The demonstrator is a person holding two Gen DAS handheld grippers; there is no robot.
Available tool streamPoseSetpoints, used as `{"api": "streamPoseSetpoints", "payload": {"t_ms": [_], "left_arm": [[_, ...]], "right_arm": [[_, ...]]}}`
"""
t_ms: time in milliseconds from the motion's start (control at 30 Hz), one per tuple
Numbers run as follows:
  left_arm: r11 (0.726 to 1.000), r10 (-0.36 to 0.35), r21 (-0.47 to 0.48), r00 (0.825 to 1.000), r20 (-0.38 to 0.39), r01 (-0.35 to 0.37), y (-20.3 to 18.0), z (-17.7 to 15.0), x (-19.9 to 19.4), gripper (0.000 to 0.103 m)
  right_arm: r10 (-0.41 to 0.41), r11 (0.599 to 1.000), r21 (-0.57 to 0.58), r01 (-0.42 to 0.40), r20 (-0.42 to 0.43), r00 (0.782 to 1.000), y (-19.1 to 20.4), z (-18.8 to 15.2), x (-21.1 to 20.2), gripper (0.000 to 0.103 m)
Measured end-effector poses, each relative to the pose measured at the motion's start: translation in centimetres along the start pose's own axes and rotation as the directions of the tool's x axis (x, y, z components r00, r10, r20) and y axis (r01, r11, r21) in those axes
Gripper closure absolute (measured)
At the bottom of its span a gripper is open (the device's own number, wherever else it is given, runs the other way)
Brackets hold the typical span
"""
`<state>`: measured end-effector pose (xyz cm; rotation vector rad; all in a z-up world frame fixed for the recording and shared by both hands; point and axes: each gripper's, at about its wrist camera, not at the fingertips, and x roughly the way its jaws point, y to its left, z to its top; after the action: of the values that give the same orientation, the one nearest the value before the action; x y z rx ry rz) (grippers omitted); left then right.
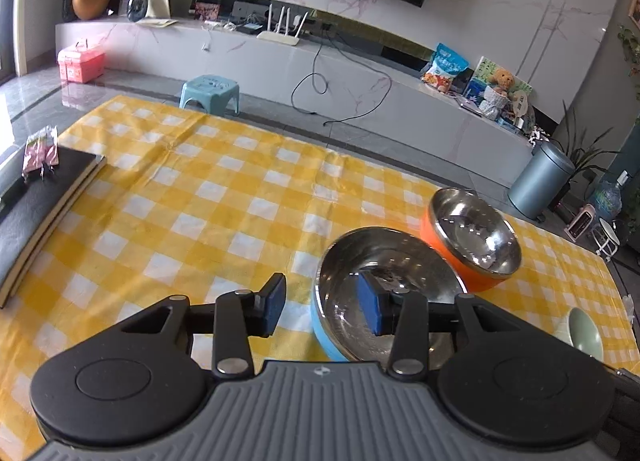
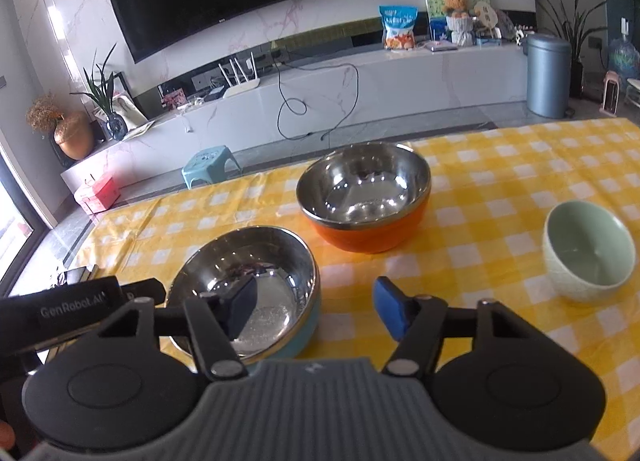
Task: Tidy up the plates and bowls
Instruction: 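Move both grippers to the blue steel bowl and close on its rim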
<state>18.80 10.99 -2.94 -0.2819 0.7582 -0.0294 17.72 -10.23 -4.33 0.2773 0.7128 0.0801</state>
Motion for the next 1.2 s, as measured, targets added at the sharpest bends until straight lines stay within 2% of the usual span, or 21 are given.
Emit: {"api": "streamPoseSetpoints", "payload": {"t_ms": [167,300,367,500,600,667,800,1000,1200], "left_arm": [[0.999,-0.034,-0.037,0.999,-0.009,0.033,0.5,0.0,1.4,0.054],[0.998,-0.029,-0.053,0.999,-0.032,0.027,0.5,-0.1,2.8,0.054],[0.998,-0.031,-0.052,0.999,-0.036,0.029,0.5,-0.1,3.3,0.061],[0.998,-0.030,-0.051,0.999,-0.043,0.028,0.3,-0.2,3.8,0.068],[0.999,-0.016,-0.036,0.999,-0.050,0.014,0.3,-0.4,4.3,0.080],[0.999,-0.017,-0.033,0.998,-0.060,0.015,0.3,-0.5,4.6,0.088],[1.000,-0.017,-0.021,0.998,-0.054,0.016,0.2,-0.6,4.4,0.093],[1.000,0.002,-0.005,0.999,-0.041,-0.002,-0.3,-0.7,3.5,0.096],[1.000,-0.003,0.007,1.000,-0.003,0.003,-1.2,-0.8,0.6,0.096]], "right_arm": [[-0.005,1.000,0.019,0.006,-0.028,1.000,0.0,0.1,2.2,0.043],[0.004,0.999,0.043,-0.002,-0.057,0.998,-0.1,0.0,3.7,0.049],[0.008,0.998,0.058,-0.004,-0.071,0.997,-0.3,0.0,4.4,0.056],[0.011,0.997,0.083,-0.003,-0.092,0.996,-0.6,-0.1,5.2,0.060],[0.012,0.995,0.095,-0.002,-0.108,0.994,-0.7,-0.3,5.7,0.068],[0.021,0.994,0.107,-0.008,-0.119,0.993,-0.8,-0.4,6.0,0.077],[0.043,0.993,0.116,-0.029,-0.119,0.992,-0.7,-0.5,6.0,0.085],[0.022,0.994,0.106,-0.009,-0.124,0.992,-0.3,-0.6,5.5,0.089],[0.039,0.993,0.112,-0.026,-0.114,0.993,-0.5,-0.6,3.2,0.090]]}}
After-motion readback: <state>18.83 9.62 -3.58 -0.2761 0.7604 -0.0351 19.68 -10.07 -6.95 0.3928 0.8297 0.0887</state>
